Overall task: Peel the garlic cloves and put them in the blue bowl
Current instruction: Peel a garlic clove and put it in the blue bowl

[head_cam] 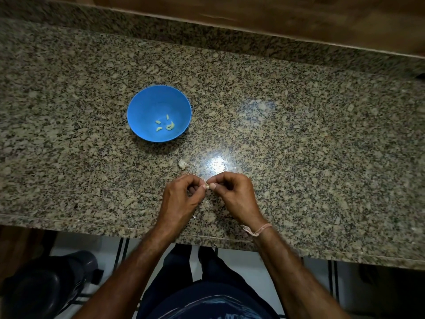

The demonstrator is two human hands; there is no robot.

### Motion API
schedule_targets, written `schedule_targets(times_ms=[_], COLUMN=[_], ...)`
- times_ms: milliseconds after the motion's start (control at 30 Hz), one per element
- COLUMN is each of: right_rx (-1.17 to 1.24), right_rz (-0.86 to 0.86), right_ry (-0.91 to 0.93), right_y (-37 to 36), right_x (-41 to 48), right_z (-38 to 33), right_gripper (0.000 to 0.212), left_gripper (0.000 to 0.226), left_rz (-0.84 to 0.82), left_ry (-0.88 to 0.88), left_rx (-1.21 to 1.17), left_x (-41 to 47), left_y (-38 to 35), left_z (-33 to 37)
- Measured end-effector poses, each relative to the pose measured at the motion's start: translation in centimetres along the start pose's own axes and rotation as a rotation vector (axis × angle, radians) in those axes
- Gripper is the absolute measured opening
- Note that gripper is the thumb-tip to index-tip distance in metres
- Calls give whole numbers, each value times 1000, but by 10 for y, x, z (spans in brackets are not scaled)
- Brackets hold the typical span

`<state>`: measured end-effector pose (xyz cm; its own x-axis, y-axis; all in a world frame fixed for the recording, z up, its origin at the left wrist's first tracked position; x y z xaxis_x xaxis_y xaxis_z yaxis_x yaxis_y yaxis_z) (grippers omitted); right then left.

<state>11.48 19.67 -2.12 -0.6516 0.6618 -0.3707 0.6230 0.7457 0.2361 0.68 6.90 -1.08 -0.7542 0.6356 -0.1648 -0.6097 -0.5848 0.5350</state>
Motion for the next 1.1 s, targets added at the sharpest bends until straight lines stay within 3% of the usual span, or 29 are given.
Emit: schedule_targets(times_ms=[167, 467, 667, 900, 1100], right_rx=[342, 679, 718, 492, 489], right_rz=[-87, -120, -10, 26, 27], right_ry=[-223, -454, -526, -365, -373], right_y=[-2, -12, -16, -8, -12], right_x=[-4, -3, 0, 4, 1], right_z=[11, 26, 34, 28, 30], right_gripper=[16, 16, 9, 15, 15], left_gripper=[9, 8, 8, 11, 9], left_rz=[18, -34, -64, 48, 45], left_ry=[38, 140, 133, 165, 149], left_rx=[-29, -95, -86, -55, -122], left_x=[2, 6, -3, 1, 4], left_y=[-1, -12, -19, -17, -15], left_z=[2, -10, -12, -17, -6])
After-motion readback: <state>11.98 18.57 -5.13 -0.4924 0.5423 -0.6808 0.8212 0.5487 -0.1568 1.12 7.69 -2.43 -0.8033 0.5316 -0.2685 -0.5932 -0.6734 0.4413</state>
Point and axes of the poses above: each hand's wrist, its own x-axis towards the middle knuckle, its own y-axis out of the back of the hand, z = x × y, the point moved 5 cm from there along x, towards the middle knuckle, and after that the axes turned 4 degrees about z, right-handed, at the moved point
